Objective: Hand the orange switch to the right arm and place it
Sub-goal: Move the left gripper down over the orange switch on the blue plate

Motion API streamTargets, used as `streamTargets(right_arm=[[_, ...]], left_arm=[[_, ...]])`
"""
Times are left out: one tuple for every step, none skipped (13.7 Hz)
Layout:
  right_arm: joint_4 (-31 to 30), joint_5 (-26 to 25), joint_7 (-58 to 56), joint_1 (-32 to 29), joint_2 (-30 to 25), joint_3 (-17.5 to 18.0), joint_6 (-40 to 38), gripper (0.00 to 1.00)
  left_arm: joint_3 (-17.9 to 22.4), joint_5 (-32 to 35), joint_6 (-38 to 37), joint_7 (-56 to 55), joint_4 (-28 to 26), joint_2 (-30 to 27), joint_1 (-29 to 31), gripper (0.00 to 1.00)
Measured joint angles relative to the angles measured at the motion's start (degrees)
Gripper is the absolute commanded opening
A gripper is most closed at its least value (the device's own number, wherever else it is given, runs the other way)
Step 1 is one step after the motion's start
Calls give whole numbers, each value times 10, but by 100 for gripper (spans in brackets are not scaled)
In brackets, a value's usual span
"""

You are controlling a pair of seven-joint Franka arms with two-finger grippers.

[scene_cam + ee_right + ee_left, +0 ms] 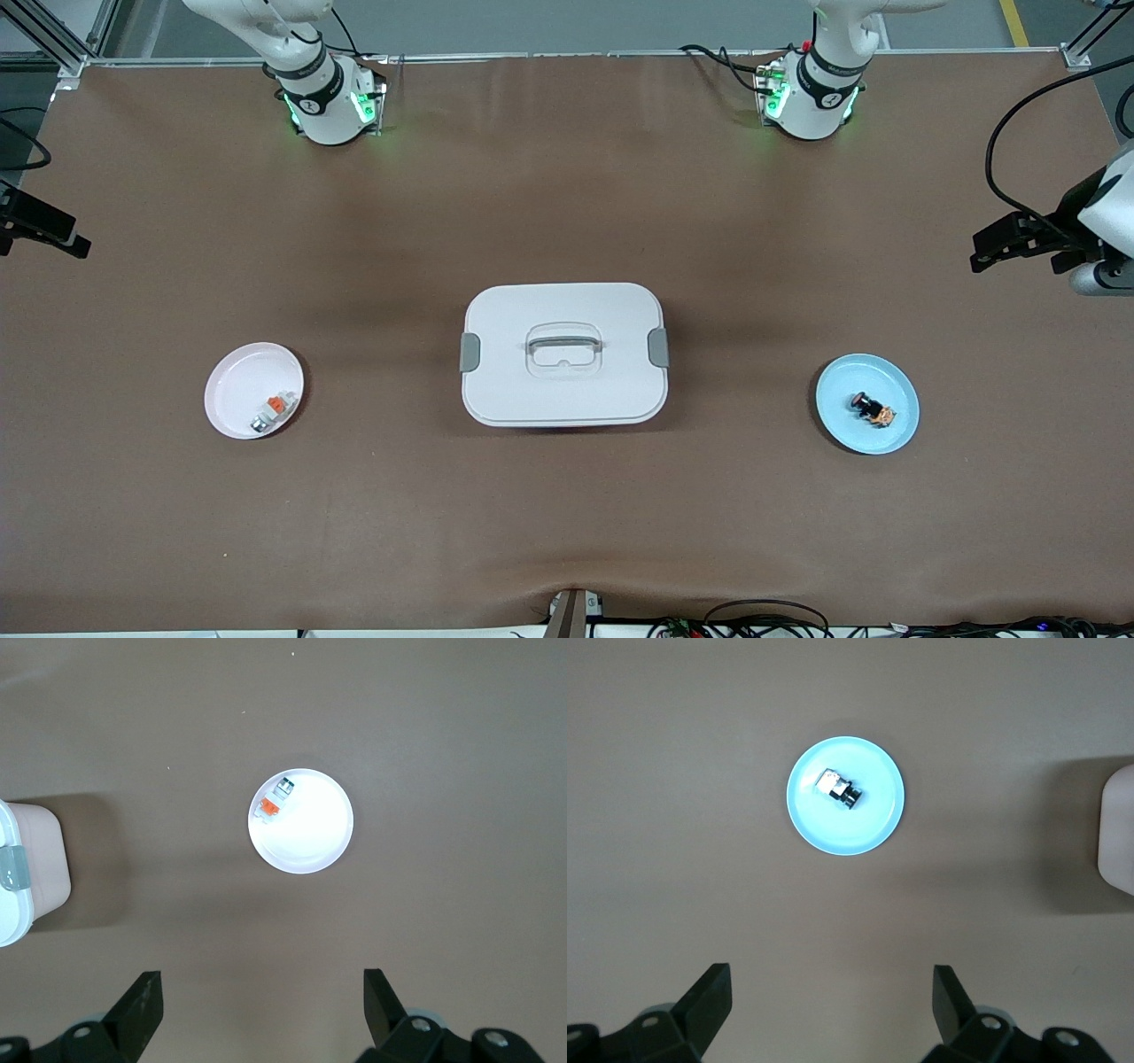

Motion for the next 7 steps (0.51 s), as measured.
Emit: streamTargets(right_arm=[[0,0,0,0,0,0,0,100],[0,0,0,0,0,0,0,100],[0,0,0,0,0,0,0,100],[0,0,0,0,0,0,0,100],[0,0,0,0,0,0,0,100],[0,0,0,0,0,0,0,100],[0,0,0,0,0,0,0,100]], left_arm=[[0,0,2,1,0,4,-3,100],[-1,0,6,11,0,9,-6,100],[-1,0,14,28,-1,17,-8,100],[-1,0,24,52,-1,28,-9,100],[-1,0,35,77,-1,40,-9,100],[-1,0,44,99,-2,54,-9,100],[-1,0,52,119,-2,68,-9,100]])
